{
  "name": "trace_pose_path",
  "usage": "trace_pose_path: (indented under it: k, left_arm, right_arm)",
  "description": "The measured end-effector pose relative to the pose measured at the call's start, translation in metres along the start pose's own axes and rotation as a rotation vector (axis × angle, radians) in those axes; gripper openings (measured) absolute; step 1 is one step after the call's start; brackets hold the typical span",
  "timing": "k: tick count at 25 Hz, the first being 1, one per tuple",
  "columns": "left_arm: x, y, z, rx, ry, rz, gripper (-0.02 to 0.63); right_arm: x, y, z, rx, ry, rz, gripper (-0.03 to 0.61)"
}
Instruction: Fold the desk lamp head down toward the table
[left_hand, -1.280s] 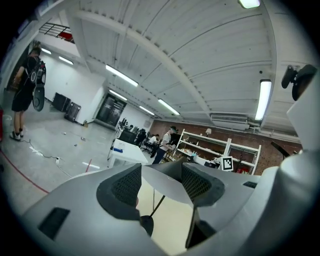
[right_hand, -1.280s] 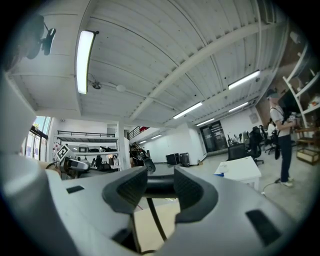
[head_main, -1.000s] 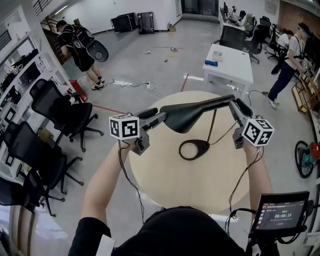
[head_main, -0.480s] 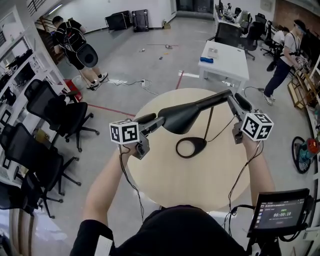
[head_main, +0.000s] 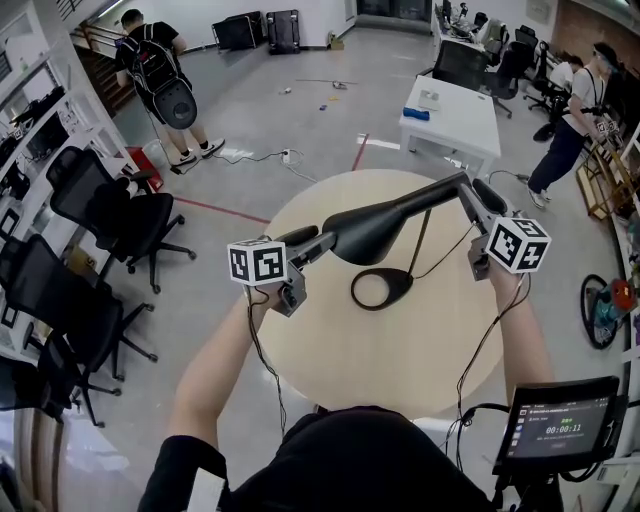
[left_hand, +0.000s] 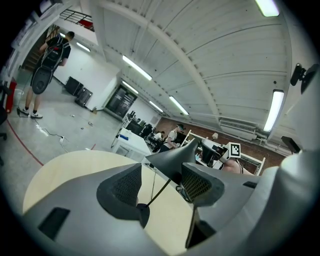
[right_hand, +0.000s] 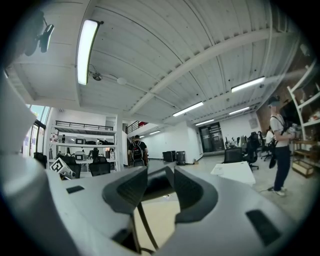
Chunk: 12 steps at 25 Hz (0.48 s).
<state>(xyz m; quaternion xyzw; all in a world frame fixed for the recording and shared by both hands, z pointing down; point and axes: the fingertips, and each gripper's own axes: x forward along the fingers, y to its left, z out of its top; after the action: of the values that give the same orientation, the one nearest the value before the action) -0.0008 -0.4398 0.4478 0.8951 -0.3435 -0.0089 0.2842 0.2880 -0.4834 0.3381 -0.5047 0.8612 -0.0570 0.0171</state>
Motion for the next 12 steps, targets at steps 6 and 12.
trace_pose_path:
  k: [6, 12]
  left_arm:
    - [0.004, 0.003, -0.010, -0.012, 0.000, 0.016, 0.256]
    - [0.010, 0.006, -0.023, -0.036, 0.013, 0.020, 0.256]
  right_arm:
    - [0.002, 0.005, 0.003, -0.008, 0.007, 0.022, 0.163]
    - [0.002, 0.009, 0.005, -0.055, 0.034, 0.024, 0.163]
